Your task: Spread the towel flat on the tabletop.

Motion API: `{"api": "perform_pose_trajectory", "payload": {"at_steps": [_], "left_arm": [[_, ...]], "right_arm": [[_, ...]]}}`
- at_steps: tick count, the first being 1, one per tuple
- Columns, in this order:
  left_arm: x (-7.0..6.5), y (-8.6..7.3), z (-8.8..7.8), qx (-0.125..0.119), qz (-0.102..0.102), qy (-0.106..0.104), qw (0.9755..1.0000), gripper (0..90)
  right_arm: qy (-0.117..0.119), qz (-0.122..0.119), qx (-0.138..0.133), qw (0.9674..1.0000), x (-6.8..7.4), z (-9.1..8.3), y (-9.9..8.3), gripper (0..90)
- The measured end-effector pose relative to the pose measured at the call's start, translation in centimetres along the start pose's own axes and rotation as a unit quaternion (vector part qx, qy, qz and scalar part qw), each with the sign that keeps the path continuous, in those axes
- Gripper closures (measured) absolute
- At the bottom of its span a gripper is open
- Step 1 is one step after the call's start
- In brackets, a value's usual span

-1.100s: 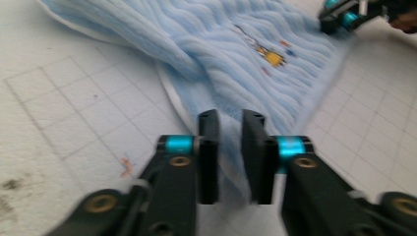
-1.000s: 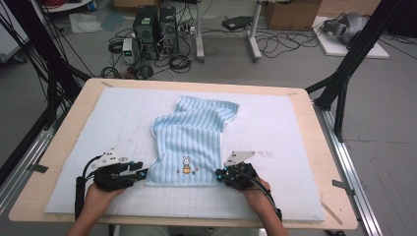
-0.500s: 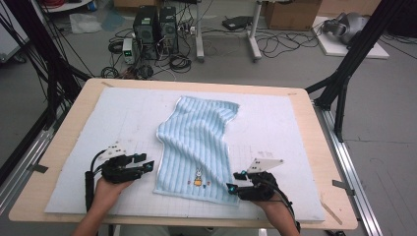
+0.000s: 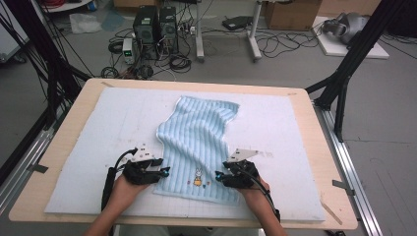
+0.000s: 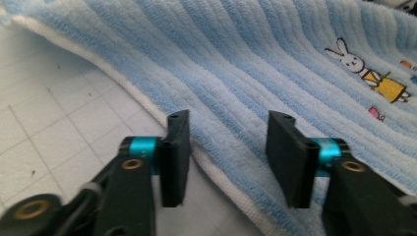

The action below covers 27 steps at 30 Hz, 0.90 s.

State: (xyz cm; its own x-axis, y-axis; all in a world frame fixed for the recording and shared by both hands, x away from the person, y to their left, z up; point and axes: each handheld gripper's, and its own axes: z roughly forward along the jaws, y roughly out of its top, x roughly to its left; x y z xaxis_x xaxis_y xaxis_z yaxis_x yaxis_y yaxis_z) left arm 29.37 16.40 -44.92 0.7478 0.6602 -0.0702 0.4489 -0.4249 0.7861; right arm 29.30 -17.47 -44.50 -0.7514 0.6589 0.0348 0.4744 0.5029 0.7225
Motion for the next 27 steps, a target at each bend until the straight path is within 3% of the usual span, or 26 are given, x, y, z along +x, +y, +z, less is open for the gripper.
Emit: {"api": "perform_pose_trajectory", "payload": {"at_steps": [1,3,5,11,17,20,21,25,27], "left_arm": [[0.1,-0.1,-0.1,0.003,-0.002,-0.027,0.9996,84.5],[0.0,-0.3,-0.6,0.01,0.008,-0.033,0.9994,85.2],[-0.1,-0.6,-1.0,0.016,0.002,-0.05,0.9986,85.6],[-0.7,-2.5,-3.2,0.019,-0.005,-0.096,0.9952,85.5],[-2.5,-3.6,-4.3,0.033,0.01,-0.152,0.9877,85.1],[-3.1,-3.7,-4.4,0.034,0.013,-0.162,0.9862,83.6],[-3.2,-3.7,-4.4,0.031,0.011,-0.159,0.9868,81.1],[-2.5,-3.3,-4.6,0.001,-0.001,-0.13,0.9916,54.5],[-2.0,-3.0,-4.7,-0.014,-0.008,-0.116,0.9931,54.4]], "right_arm": [[0.009,-0.002,0.004,0.9999,0.0,-0.2,0.0,73.1],[0.016,-0.005,0.004,0.9998,-0.1,-0.3,0.0,77.5],[0.031,-0.005,0.011,0.9995,0.1,-0.6,-0.2,83.1],[0.074,-0.02,0.026,0.9967,1.0,-2.2,-1.4,84.4],[0.097,-0.02,0.04,0.9943,1.9,-4.0,-2.9,84.6],[0.101,-0.022,0.041,0.9938,2.0,-4.5,-3.2,84.0],[0.101,-0.021,0.039,0.9939,1.9,-4.6,-3.3,82.9],[0.095,0.0,0.01,0.9954,1.5,-4.7,-2.7,71.3],[0.09,0.006,0.005,0.9959,1.4,-4.6,-2.5,70.3]]}}
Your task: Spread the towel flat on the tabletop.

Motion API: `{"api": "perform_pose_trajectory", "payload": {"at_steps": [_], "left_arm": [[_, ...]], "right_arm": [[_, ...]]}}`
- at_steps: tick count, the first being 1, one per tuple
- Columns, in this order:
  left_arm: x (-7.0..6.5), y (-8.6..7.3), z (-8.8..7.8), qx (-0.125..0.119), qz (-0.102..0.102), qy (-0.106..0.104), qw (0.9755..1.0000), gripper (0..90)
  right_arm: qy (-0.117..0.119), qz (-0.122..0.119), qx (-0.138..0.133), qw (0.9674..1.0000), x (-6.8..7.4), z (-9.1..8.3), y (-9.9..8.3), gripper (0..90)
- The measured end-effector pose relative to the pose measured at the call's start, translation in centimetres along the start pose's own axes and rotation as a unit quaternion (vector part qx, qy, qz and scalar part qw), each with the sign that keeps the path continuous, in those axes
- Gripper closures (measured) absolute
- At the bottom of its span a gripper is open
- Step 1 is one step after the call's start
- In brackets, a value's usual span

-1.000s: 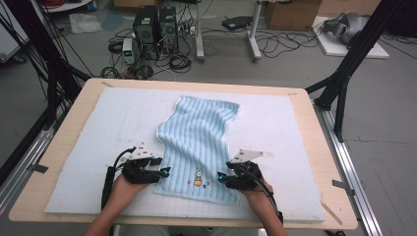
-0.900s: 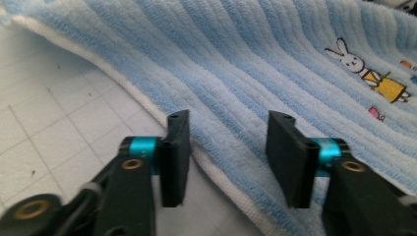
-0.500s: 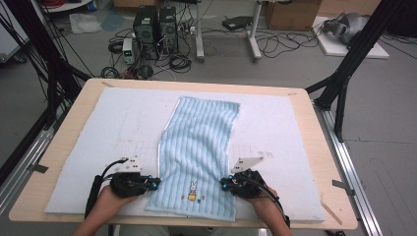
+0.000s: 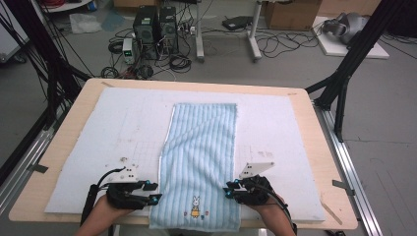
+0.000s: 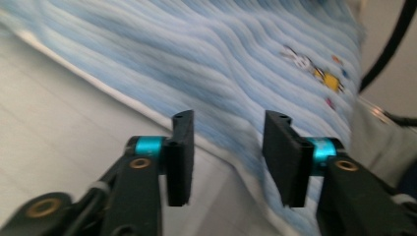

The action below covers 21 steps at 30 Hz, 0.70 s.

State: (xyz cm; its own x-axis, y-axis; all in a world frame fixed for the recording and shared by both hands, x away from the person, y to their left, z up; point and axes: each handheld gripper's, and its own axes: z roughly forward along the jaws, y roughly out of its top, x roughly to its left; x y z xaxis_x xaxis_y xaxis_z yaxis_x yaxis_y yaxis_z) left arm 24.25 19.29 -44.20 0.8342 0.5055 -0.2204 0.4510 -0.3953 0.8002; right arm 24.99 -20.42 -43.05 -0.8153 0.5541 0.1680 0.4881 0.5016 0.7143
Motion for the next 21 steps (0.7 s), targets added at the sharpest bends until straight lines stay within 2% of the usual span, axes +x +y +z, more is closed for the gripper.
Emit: {"api": "perform_pose_trajectory", "payload": {"at_steps": [4,5,7,9,11,13,14,16,19,20,21], "left_arm": [[1.3,0.8,-0.1,-0.038,-0.013,0.03,0.9987,49.3],[1.7,1.0,0.0,-0.05,-0.018,0.039,0.9978,45.0],[2.5,1.5,0.3,-0.065,-0.027,0.057,0.9959,40.6],[3.3,2.0,0.4,-0.081,-0.04,0.078,0.9929,38.6],[4.3,2.6,0.3,-0.097,-0.051,0.093,0.9896,37.4],[5.2,3.2,0.2,-0.111,-0.067,0.103,0.9862,37.0],[5.6,3.4,0.1,-0.113,-0.07,0.106,0.9854,37.0],[6.2,3.7,-0.1,-0.118,-0.075,0.116,0.9833,37.0],[6.9,4.1,-0.4,-0.114,-0.074,0.125,0.9828,37.2],[7.2,4.3,-0.4,-0.114,-0.073,0.129,0.9824,37.3],[7.5,4.4,-0.5,-0.113,-0.075,0.131,0.9821,37.3]], "right_arm": [[-0.012,0.015,-0.034,0.9992,-0.7,0.6,1.1,64.5],[-0.017,0.015,-0.04,0.9989,-0.9,0.9,1.4,63.3],[-0.04,0.019,-0.043,0.9981,-1.2,1.6,2.2,60.9],[-0.062,0.015,-0.043,0.997,-1.6,2.5,3.0,61.1],[-0.071,0.015,-0.04,0.9966,-2.0,3.5,3.8,61.0],[-0.066,0.017,-0.029,0.9972,-2.3,4.7,4.5,60.9],[-0.056,0.014,-0.015,0.9982,-2.4,5.7,5.0,60.0],[-0.053,0.008,-0.008,0.9985,-2.3,6.2,5.2,59.9],[-0.053,-0.015,0.006,0.9984,-1.8,6.9,5.4,61.5],[-0.055,-0.021,0.01,0.9982,-1.8,6.8,5.4,67.9],[-0.055,-0.021,0.01,0.9982,-1.8,6.8,5.4,67.9]]}}
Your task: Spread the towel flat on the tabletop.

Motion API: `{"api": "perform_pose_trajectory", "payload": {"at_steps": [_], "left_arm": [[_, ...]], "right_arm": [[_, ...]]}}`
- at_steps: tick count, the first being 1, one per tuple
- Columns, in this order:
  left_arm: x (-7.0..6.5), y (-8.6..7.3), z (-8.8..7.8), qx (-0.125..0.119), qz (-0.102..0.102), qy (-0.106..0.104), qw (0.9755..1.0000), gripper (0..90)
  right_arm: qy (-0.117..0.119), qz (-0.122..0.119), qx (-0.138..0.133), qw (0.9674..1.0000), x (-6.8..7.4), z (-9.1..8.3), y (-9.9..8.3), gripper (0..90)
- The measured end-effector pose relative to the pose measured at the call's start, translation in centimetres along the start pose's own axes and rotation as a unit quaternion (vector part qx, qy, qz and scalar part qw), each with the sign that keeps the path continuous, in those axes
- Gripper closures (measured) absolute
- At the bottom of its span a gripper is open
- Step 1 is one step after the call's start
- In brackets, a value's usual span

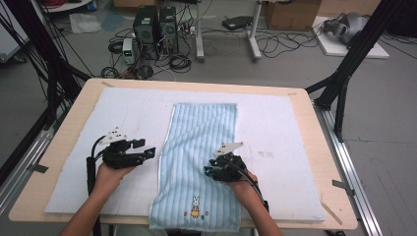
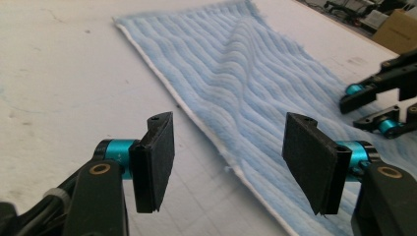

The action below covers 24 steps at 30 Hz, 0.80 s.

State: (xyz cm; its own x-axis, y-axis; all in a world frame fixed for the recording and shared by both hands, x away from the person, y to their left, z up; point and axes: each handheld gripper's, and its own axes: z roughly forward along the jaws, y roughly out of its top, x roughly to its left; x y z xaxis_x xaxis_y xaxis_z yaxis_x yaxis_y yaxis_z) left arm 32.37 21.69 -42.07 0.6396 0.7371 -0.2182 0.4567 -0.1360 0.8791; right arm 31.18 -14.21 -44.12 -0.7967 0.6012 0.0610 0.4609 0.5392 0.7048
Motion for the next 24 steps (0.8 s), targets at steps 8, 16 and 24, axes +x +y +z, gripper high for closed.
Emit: {"api": "perform_pose_trajectory", "payload": {"at_steps": [8,16,24], "left_arm": [[1.7,1.5,1.5,0.003,0.008,0.006,0.9999,38.3],[3.3,3.1,3.2,-0.01,-0.006,0.015,0.9998,39.4],[4.4,4.6,7.9,0.009,-0.002,0.026,0.9996,46.2]], "right_arm": [[0.041,-0.009,0.015,0.999,-0.6,-0.8,-0.5,85.3],[0.079,-0.002,0.024,0.9966,-1.1,-2.0,-1.3,75.3],[0.039,0.042,-0.084,0.9948,-2.3,-4.3,-1.7,44.2]]}}
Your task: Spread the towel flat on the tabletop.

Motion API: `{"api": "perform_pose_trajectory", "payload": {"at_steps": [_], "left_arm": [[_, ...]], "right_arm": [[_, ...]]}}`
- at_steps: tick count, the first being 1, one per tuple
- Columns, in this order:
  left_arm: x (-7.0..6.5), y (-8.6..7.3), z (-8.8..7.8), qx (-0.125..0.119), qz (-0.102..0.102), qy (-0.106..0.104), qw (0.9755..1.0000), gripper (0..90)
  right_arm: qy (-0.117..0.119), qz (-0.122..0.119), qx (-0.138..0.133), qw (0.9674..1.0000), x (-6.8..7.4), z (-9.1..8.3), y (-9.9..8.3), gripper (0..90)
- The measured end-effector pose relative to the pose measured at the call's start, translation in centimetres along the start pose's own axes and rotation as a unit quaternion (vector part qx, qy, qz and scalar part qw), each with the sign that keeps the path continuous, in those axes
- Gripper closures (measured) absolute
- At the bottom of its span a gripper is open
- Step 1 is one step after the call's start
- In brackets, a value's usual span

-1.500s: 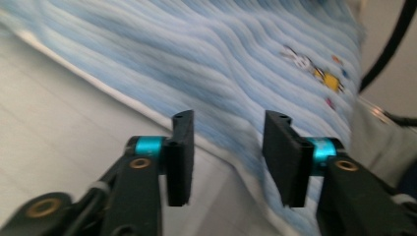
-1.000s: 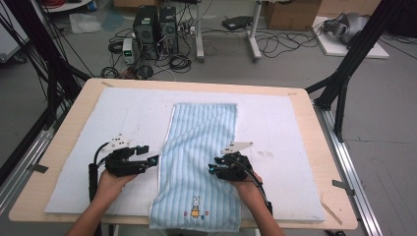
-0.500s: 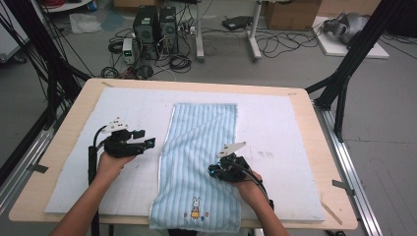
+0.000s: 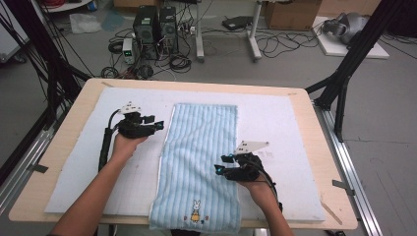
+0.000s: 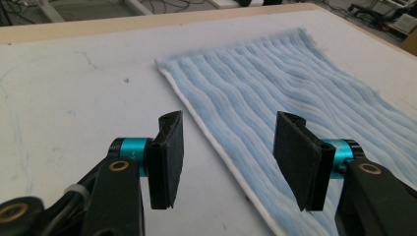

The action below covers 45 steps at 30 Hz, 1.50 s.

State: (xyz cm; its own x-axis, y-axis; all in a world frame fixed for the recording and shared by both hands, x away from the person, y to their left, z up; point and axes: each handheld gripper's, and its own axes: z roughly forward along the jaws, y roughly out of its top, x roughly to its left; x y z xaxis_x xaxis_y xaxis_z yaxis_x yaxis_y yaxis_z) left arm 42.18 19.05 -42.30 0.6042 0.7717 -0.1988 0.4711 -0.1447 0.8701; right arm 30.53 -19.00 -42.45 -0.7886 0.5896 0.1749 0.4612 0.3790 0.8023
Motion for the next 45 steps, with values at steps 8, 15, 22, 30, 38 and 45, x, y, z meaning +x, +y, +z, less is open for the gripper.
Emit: {"api": "perform_pose_trajectory", "payload": {"at_steps": [8,15,22,30,38,45], "left_arm": [[0.7,1.7,5.0,0.045,0.003,0.018,0.9988,45.8],[0.9,2.1,7.6,0.078,0.028,0.047,0.9955,49.6],[0.5,2.0,9.3,0.094,0.065,0.068,0.9911,63.8],[1.5,2.3,8.8,0.1,0.056,0.128,0.9851,85.6],[2.7,2.3,7.7,0.085,0.003,0.1,0.9913,49.3],[2.4,2.0,6.0,0.055,-0.018,0.046,0.9972,42.7]], "right_arm": [[-0.032,0.028,-0.009,0.999,-1.2,-0.7,-0.6,38.8],[-0.033,0.027,-0.006,0.9991,-1.3,-1.0,-0.8,38.7],[-0.034,0.027,-0.003,0.999,-1.4,-1.0,-1.0,38.7],[-0.033,0.024,0.002,0.9992,-1.2,-0.8,-1.0,38.7],[-0.068,0.038,-0.019,0.9968,-2.4,-1.0,-0.5,39.9],[-0.134,0.041,-0.019,0.99,-6.7,0.1,2.1,50.3]]}}
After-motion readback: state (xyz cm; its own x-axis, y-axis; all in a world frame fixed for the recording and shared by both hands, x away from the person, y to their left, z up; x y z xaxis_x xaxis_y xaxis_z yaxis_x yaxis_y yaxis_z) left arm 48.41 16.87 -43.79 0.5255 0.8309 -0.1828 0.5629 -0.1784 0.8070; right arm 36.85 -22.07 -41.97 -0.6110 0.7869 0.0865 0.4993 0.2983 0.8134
